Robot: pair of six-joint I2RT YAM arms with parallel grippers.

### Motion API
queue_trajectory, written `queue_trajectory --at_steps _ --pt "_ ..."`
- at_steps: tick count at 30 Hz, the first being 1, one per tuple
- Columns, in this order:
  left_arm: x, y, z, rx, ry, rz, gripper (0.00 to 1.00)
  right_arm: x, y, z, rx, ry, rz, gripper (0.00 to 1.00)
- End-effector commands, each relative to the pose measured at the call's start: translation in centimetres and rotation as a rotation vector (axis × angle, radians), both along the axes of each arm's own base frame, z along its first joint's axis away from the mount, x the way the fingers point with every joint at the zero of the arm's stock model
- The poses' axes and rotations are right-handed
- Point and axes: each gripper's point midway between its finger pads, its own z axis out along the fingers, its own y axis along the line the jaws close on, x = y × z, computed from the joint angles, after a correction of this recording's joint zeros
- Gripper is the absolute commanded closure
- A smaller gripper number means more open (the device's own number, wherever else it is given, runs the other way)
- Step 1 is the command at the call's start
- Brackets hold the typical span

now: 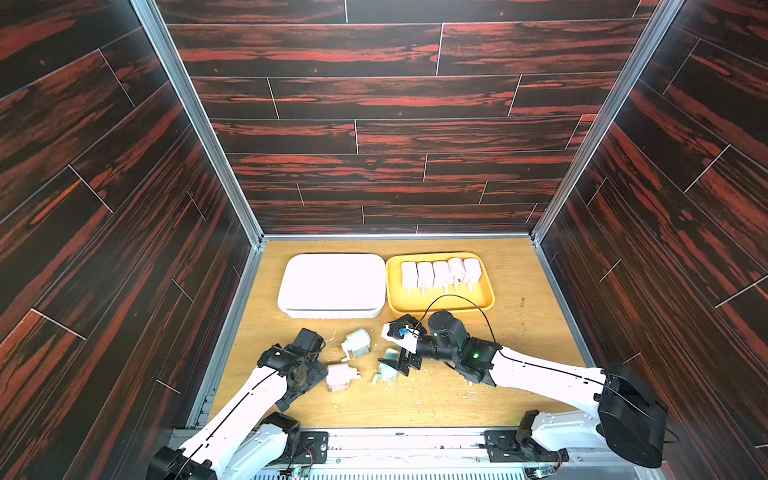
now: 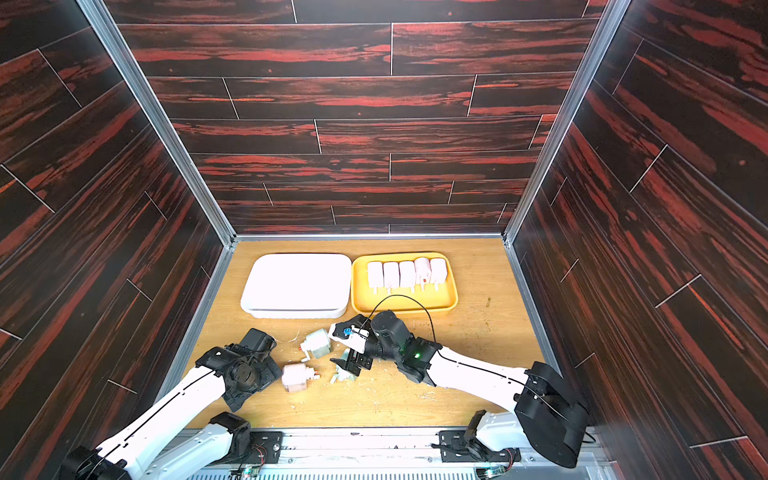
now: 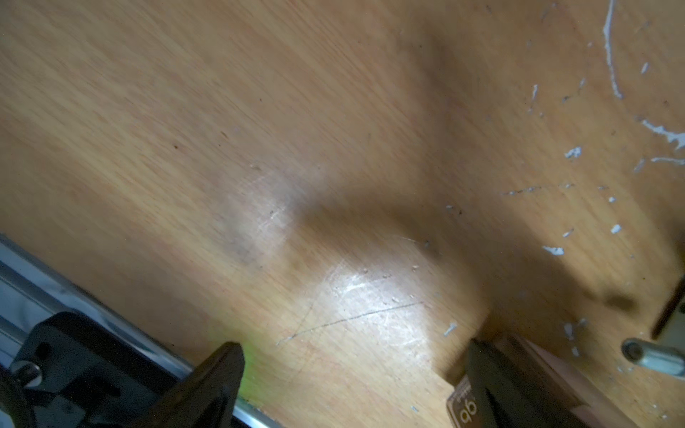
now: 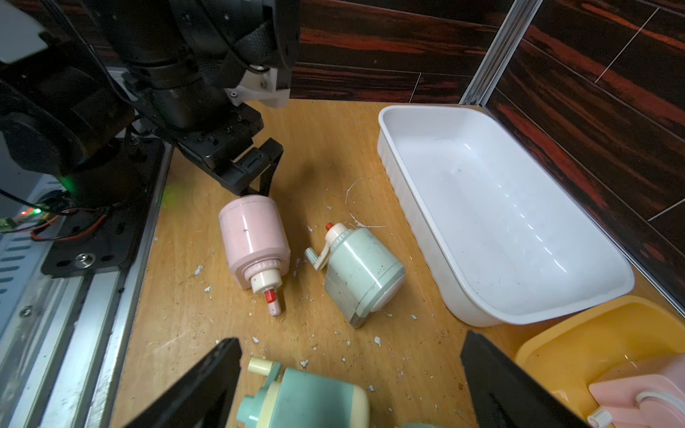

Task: Place the pencil sharpeners by color into the storage box
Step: Pick up the pencil sharpener from the center of the board.

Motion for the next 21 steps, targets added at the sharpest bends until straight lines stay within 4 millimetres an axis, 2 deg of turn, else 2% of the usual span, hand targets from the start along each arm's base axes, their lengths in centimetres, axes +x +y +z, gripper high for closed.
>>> queue_trajectory --at_steps 1,6,10,13,21 --pt "-1.2 0.2 -0.6 0.004 0.053 -0.015 0.0 -0.5 0.6 0.2 -0.006 -0.009 0.034 0.02" --pt "-1.5 1.4 -0.1 0.06 0.034 0.01 0.0 -1.9 1.9 -0.3 -0.019 -0.003 0.124 0.03" --pt "-1.0 1.2 -0.3 0.045 -0.008 0.017 0.0 -3.5 3.6 -0.9 -0.032 0.001 0.195 0.04" --pt "-1.4 1.0 -0.5 0.032 0.01 0.017 0.0 -4.6 5.3 -1.9 -0.057 -0.013 0.235 0.05" --pt "-1.3 0.6 -0.4 0.008 0.009 0.005 0.0 -5.9 8.6 -4.6 -0.144 -0.053 0.28 0.09"
